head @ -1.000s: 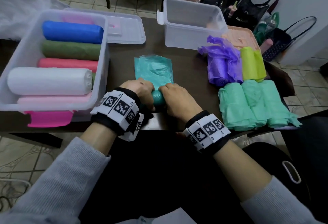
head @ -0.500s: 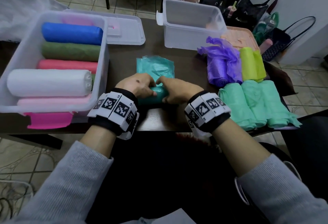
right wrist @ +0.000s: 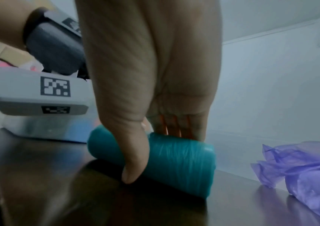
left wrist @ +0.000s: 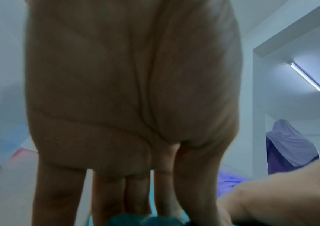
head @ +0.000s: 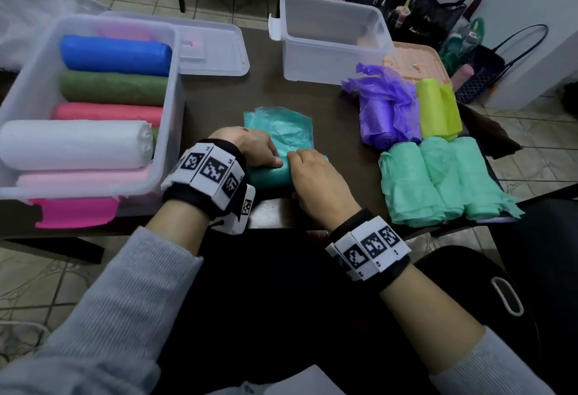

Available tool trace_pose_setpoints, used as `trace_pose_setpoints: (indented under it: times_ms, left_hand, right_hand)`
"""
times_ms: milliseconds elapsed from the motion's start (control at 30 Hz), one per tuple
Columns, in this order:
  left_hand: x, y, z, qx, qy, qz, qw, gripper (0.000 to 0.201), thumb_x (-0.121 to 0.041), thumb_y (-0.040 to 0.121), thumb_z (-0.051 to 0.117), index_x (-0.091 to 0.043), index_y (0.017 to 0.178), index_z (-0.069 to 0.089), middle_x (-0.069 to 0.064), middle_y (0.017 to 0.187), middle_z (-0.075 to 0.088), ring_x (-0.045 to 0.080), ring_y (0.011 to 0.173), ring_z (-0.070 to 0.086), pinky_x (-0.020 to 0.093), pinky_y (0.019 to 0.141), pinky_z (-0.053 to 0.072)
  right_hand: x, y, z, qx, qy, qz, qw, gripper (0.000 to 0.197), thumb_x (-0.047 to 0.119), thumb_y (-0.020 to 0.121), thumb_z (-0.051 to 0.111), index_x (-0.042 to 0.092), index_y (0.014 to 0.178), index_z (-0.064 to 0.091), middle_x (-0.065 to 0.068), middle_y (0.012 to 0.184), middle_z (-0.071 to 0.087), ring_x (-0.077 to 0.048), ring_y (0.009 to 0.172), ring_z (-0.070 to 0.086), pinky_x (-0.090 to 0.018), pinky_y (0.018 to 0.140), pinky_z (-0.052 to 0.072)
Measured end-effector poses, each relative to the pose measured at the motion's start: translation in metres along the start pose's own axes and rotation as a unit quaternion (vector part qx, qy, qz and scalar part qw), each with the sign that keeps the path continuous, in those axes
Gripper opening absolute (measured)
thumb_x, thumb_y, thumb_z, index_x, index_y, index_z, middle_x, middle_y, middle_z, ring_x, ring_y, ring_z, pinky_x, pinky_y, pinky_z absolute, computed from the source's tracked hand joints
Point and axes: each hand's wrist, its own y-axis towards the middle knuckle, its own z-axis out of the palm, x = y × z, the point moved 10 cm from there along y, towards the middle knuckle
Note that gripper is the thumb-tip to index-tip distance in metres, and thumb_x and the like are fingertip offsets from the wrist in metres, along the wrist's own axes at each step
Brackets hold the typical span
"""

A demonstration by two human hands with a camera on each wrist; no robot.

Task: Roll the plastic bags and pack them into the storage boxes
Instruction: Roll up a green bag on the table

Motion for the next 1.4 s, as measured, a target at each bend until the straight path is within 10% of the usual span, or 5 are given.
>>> trace_pose_setpoints:
  times_ms: [267,533,900,1133,1400]
  left_hand:
    - [-0.001,0.0,-0.03,-0.143,-0.075,0.009,0.987,0.032,-0.028,0.083,0.07,-0.019,0.114,0.066,0.002,0.119,0.064,0.018,0.107,0.059,0.026,0.092,0.044]
    - [0.005,-0.008,-0.018,-0.156,-0.087,0.002,0.984,0.069,-0.02,0.059,0.089,-0.02,0.122,0.061,0.002,0.119,0.064,0.021,0.106,0.06,0.032,0.093,0.048]
    - [0.009,0.008,-0.023,-0.095,-0.036,-0.004,0.995,0.049,-0.026,0.076,0.076,-0.029,0.123,0.061,-0.002,0.119,0.063,0.017,0.104,0.057,0.032,0.095,0.046]
    - [0.01,0.014,-0.01,-0.015,0.0,-0.005,1.0,0.057,-0.036,0.08,0.07,-0.028,0.134,0.051,-0.004,0.126,0.059,0.018,0.111,0.056,0.035,0.102,0.043]
    - [0.013,-0.012,-0.029,-0.205,-0.12,0.044,0.97,0.038,-0.023,0.065,0.084,-0.02,0.101,0.073,0.001,0.095,0.067,0.017,0.091,0.062,0.025,0.079,0.047]
  right_hand:
    - [-0.005,0.028,-0.004,0.069,0.013,0.032,0.997,0.034,0.006,0.092,0.043,0.002,0.126,0.045,-0.016,0.129,0.048,-0.032,0.121,0.045,-0.037,0.098,0.037]
    - [-0.022,0.052,0.003,0.219,0.037,0.035,0.974,0.047,0.02,0.079,0.07,0.011,0.122,0.054,-0.006,0.119,0.059,-0.024,0.107,0.057,-0.032,0.086,0.045]
    - [0.003,0.02,-0.026,-0.027,-0.001,0.027,0.999,0.033,0.004,0.089,0.048,0.005,0.121,0.042,-0.013,0.126,0.044,-0.029,0.118,0.041,-0.036,0.089,0.041]
    - [0.003,0.017,-0.012,0.017,-0.012,0.009,1.0,0.041,0.019,0.088,0.061,0.006,0.123,0.044,-0.01,0.126,0.047,-0.026,0.119,0.043,-0.035,0.091,0.04]
    - [-0.017,0.047,-0.002,0.141,0.072,0.02,0.987,0.044,0.033,0.081,0.069,0.01,0.117,0.057,-0.011,0.118,0.058,-0.027,0.112,0.052,-0.032,0.085,0.042]
